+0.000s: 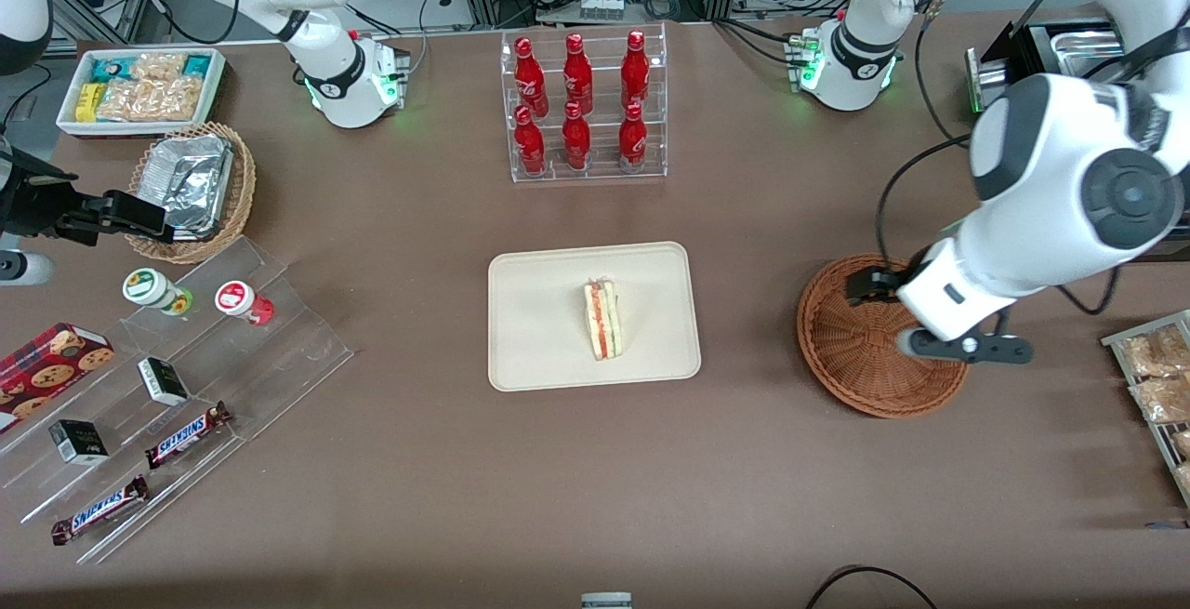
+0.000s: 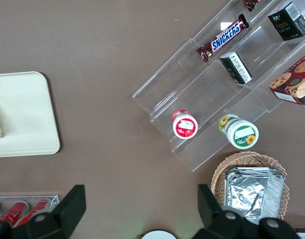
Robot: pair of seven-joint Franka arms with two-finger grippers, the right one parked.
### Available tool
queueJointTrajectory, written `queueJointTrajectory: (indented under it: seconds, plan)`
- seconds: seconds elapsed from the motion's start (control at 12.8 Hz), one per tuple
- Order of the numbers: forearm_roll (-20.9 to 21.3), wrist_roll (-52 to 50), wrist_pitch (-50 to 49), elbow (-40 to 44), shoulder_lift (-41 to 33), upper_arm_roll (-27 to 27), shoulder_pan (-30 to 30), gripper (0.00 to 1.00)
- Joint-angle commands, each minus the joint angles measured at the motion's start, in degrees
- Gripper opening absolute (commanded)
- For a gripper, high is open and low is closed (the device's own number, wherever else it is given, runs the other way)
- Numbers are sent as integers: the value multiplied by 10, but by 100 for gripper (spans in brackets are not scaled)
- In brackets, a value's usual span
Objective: Place sandwich from basket to tray
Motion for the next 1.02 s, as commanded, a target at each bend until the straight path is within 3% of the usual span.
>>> queueJointTrajectory:
  seconds: [0.0,0.55,0.94]
  plan:
    - [-8,26,-27,-28,-47,-4,37,100]
    - [-4,67,-96,-40,-110,28,64,100]
    - [-4,72,-133,-31,-134,131,-14,100]
